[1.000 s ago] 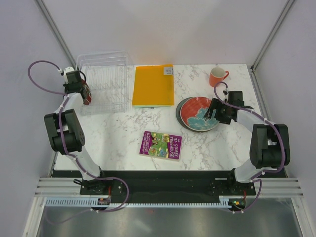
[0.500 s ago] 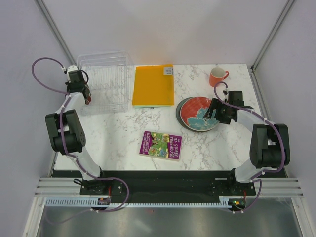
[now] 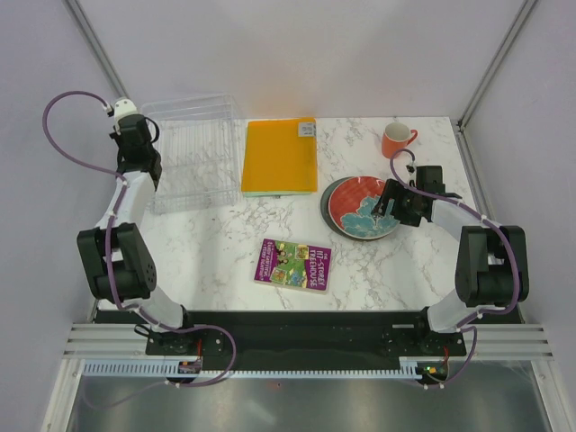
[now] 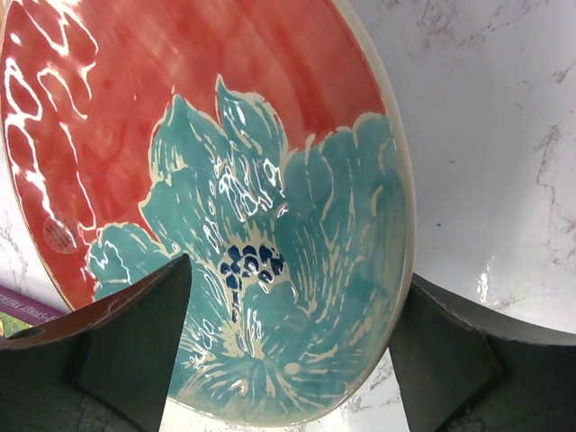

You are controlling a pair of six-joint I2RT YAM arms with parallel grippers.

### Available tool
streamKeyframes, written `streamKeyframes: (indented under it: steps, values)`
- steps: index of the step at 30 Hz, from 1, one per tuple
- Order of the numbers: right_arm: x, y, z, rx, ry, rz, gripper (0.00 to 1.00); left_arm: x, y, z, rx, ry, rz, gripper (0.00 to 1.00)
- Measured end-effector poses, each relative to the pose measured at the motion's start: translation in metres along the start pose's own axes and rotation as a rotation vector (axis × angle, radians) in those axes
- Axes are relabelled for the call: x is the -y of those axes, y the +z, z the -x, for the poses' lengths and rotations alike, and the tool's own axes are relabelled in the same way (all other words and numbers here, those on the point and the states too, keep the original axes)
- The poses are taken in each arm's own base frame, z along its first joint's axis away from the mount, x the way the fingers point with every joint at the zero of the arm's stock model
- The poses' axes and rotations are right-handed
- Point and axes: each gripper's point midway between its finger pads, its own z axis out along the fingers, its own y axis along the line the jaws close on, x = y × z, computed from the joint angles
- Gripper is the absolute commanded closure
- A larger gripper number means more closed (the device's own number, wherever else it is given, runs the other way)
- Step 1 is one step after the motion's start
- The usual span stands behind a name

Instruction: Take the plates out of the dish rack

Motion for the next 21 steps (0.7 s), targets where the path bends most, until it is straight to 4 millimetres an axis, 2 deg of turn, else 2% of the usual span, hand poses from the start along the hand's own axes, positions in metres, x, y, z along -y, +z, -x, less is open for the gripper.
streamKeyframes:
  steps: [6, 7, 9, 11, 15, 18, 21]
  values:
    - [-0.001, -0.003, 0.002, 0.009, -0.003, -0.003, 0.1, -0.002, -0.024, 0.036, 0.083, -0.035, -0.019, 0.98]
    - [-0.002, -0.007, 0.004, 0.018, -0.005, -0.004, 0.02, -0.003, -0.029, 0.041, 0.089, -0.038, -0.027, 0.98]
    - [-0.004, -0.017, 0.01, 0.048, -0.012, -0.011, 0.02, -0.004, -0.042, 0.049, 0.096, -0.052, -0.057, 0.98]
    - [-0.009, -0.032, 0.017, 0.091, -0.028, -0.015, 0.02, -0.003, -0.055, 0.055, 0.095, -0.076, -0.099, 0.98]
    - [-0.027, -0.08, 0.042, 0.236, -0.065, 0.0, 0.02, 0.009, -0.096, 0.067, 0.089, -0.172, -0.245, 0.98]
    - [-0.043, -0.113, 0.058, 0.333, -0.093, 0.027, 0.02, 0.03, -0.135, 0.069, 0.076, -0.242, -0.412, 0.98]
    - [-0.053, -0.13, 0.061, 0.368, -0.109, 0.048, 0.02, 0.056, -0.175, 0.06, 0.033, -0.288, -0.599, 0.98]
